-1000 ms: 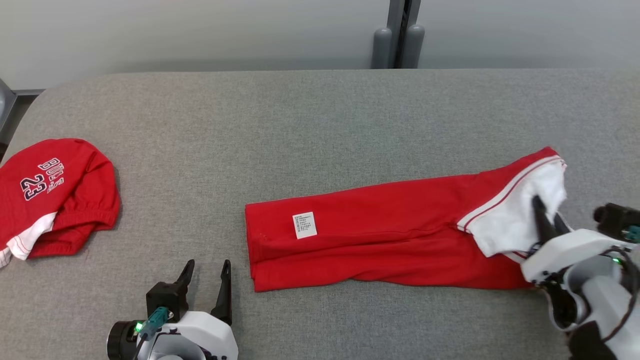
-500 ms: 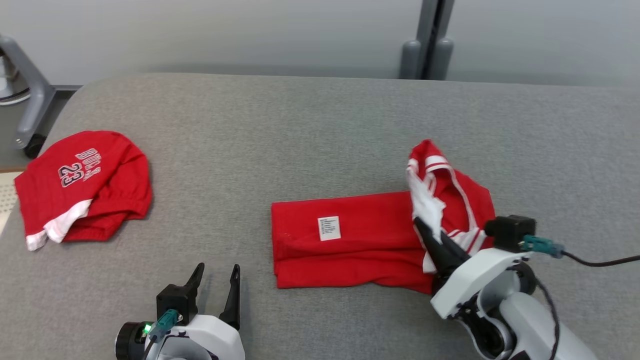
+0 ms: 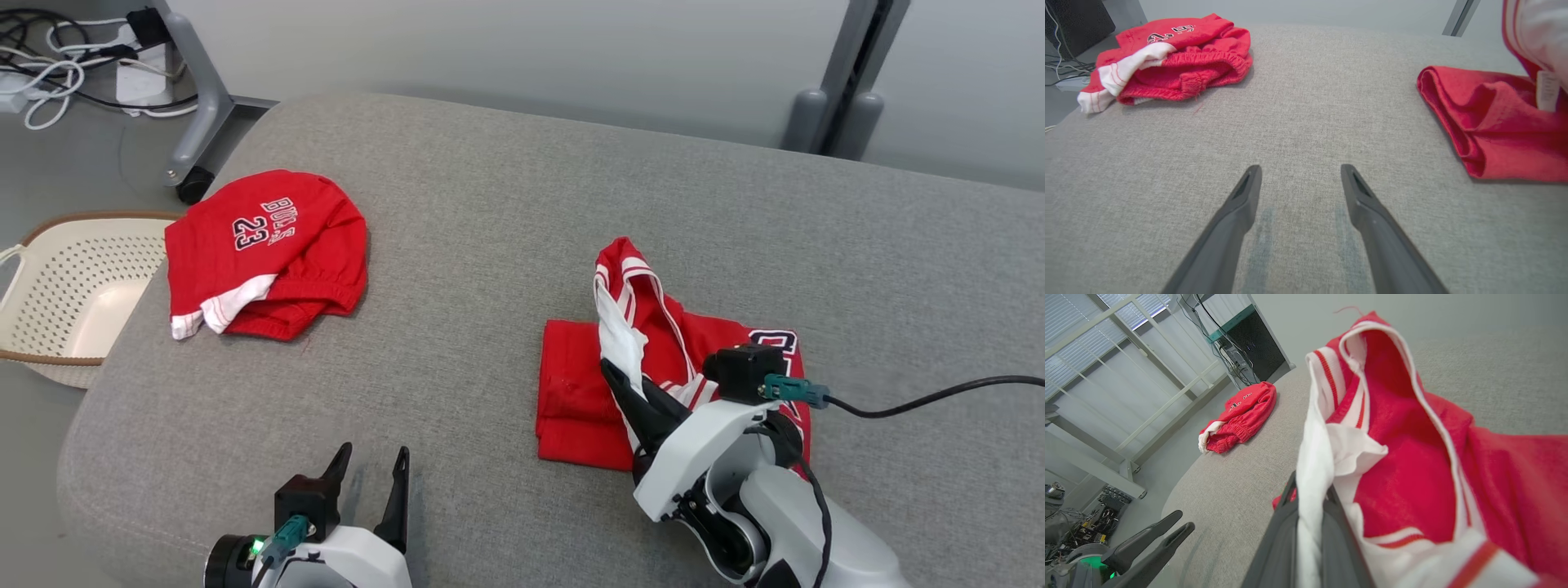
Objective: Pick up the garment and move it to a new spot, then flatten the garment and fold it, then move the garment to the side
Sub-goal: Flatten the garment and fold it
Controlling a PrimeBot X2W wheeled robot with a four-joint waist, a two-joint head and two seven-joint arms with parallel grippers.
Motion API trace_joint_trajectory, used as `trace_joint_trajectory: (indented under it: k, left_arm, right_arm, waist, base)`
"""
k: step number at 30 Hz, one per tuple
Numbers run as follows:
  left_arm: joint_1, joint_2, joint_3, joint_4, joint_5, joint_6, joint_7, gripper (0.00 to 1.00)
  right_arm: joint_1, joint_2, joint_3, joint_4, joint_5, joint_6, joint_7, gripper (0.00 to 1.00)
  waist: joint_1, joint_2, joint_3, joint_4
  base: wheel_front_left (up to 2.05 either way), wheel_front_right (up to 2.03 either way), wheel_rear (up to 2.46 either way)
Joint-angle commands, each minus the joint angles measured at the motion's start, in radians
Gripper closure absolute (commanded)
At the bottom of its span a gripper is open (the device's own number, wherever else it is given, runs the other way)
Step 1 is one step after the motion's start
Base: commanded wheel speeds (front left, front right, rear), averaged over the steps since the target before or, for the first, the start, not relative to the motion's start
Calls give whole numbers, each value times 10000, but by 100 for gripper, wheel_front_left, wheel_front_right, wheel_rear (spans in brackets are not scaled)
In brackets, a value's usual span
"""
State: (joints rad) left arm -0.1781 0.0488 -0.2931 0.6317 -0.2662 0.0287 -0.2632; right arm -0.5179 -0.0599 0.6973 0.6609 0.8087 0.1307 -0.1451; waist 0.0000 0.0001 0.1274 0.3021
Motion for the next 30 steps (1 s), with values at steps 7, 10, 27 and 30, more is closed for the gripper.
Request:
trace_joint_trajectory:
  k: [7,10,27,30]
  left_arm:
    - [19,40,13,-50,-71,179,-20,0]
    - [29,38,118,-93,39,189,-18,0]
    - [-51,41,783,-520,496,222,-20,0]
    - [54,44,874,-577,574,255,-20,0]
  right_arm:
    - [-510,50,99,496,148,-1,-960,0]
    - [-625,53,-426,698,-227,-1,-1174,0]
    - [1820,63,-6916,-1483,-5599,-1,-1209,0]
    - [2294,69,-7422,-1864,-5754,-1,-1208,0]
  waist:
    - [0,-1,-74,-83]
    - [0,-1,-124,-369]
    - [0,-1,-265,-1663]
    - [0,-1,-339,-1794]
  base:
    - [0,0,0]
    - [0,0,0]
    - [0,0,0]
    - [0,0,0]
